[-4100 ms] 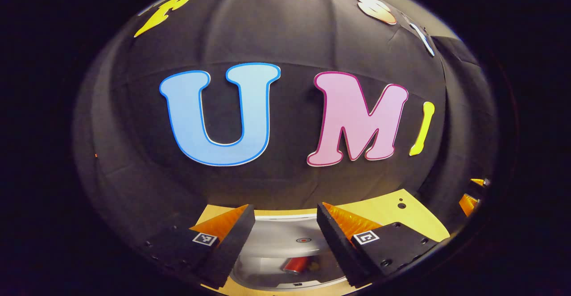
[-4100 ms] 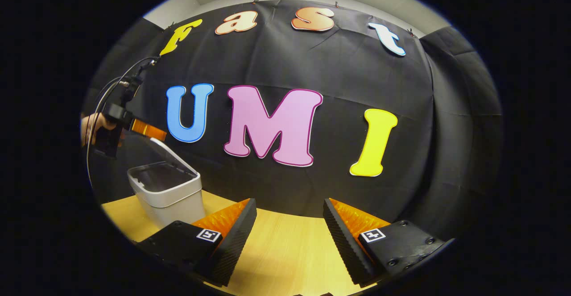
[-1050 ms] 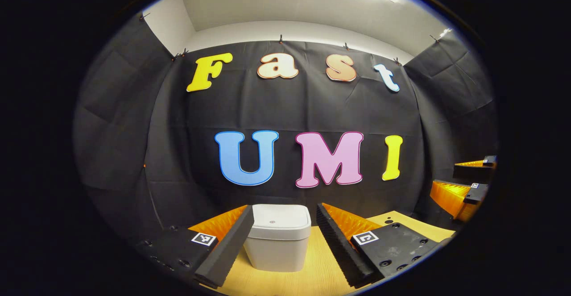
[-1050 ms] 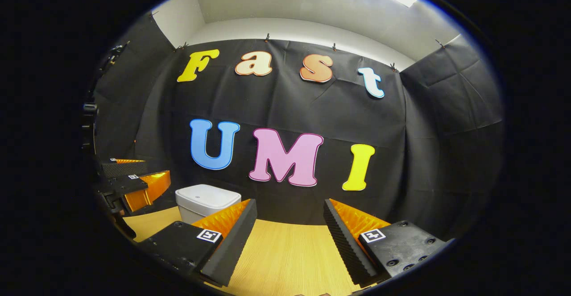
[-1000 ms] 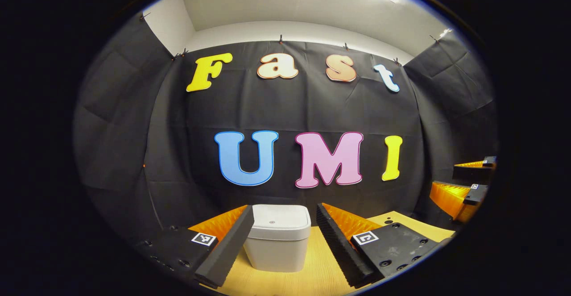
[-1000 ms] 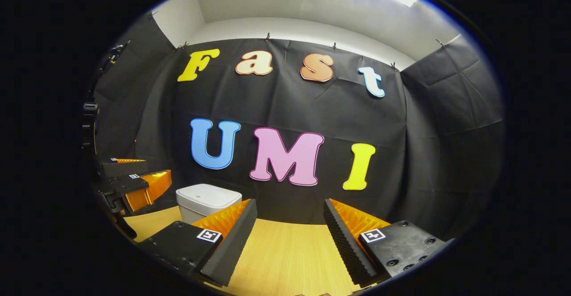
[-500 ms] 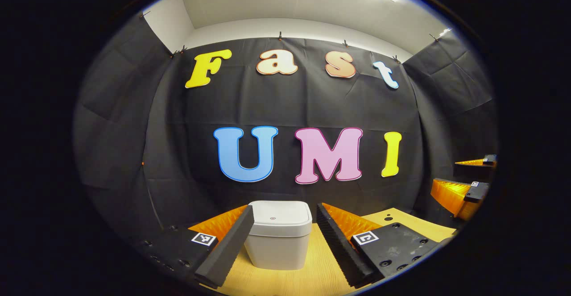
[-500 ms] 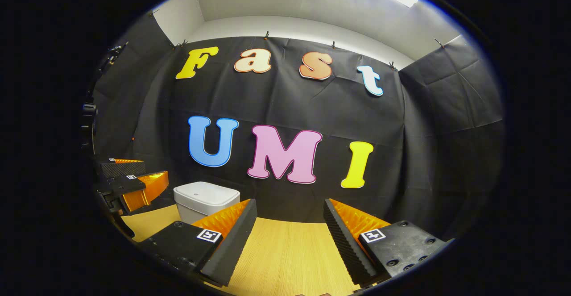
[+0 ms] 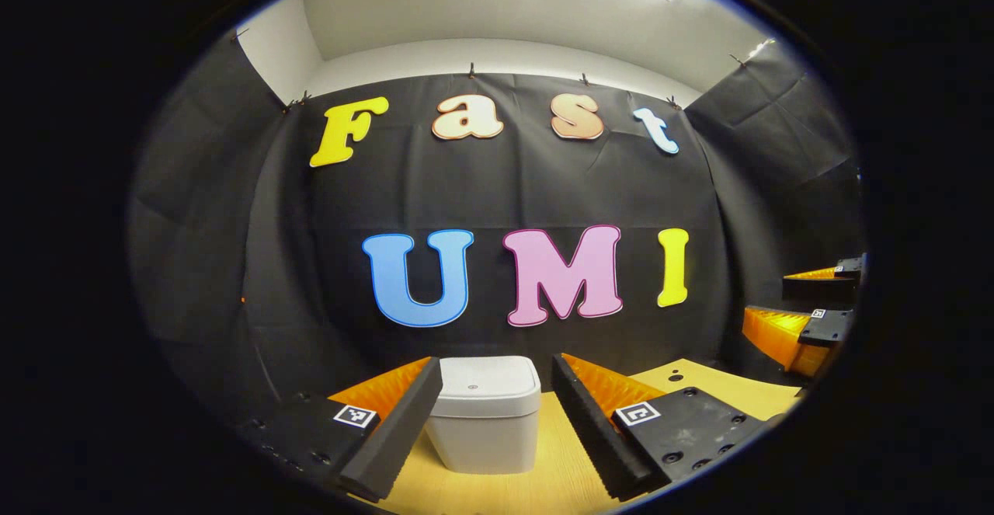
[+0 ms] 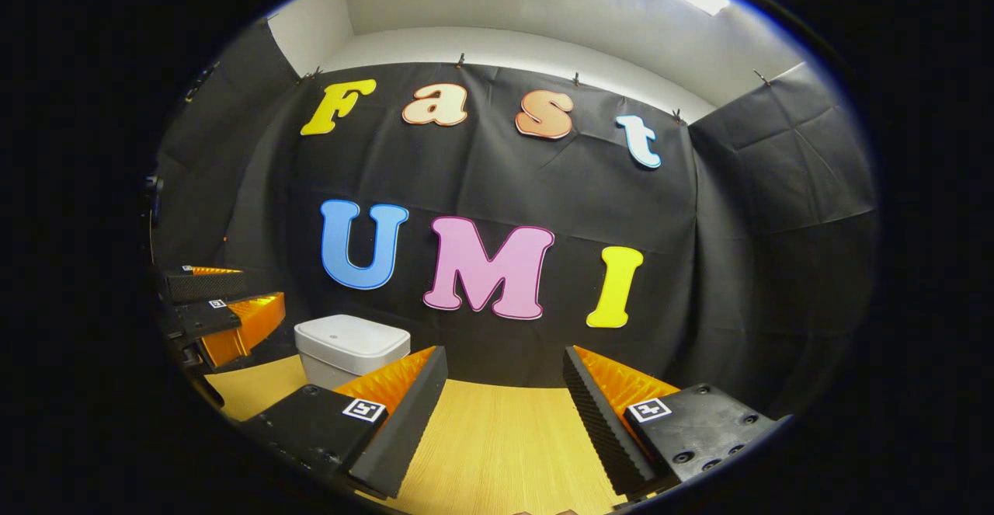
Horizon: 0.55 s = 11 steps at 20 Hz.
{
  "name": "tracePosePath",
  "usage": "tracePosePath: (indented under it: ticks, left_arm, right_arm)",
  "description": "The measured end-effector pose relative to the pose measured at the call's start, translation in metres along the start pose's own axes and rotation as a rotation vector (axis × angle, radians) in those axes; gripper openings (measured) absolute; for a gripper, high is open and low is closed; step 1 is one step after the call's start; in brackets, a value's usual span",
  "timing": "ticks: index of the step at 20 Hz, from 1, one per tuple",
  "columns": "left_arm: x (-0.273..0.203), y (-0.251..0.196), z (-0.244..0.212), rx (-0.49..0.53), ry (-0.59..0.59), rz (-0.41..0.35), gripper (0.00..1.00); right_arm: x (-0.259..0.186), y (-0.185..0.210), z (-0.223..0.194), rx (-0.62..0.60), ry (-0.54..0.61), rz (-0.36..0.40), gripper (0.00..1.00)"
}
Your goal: Press the lid of the desktop garbage bin to open it, pick up the crumpled paper on the desktop and throw it into the bin, then pick up the pop can on the desktop and drop it into the bin, and finally close the garbage bin lid.
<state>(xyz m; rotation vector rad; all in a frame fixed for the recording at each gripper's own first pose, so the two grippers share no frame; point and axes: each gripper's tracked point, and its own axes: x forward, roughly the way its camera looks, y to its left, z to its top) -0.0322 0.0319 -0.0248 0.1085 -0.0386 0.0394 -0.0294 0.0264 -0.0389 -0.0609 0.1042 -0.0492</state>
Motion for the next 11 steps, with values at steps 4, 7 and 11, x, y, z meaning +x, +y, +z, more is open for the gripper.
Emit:
tracePosePath:
  ticks: [4,7,11]
  left_arm:
    - [0.0016,-0.0047,-0.0015,-0.010,0.002,-0.013,0.96]
    - [0.0023,-0.0086,-0.0025,-0.009,0.006,-0.022,0.96]
    - [0.0033,-0.0105,-0.0044,-0.018,0.014,-0.020,0.96]
  right_arm:
    - [-0.0025,-0.0016,0.0011,-0.006,-0.005,-0.005,0.97]
    - [-0.0027,-0.0038,0.0008,-0.006,-0.004,-0.010,0.97]
    - [-0.0023,-0.0072,0.0009,-0.010,-0.004,-0.014,0.97]
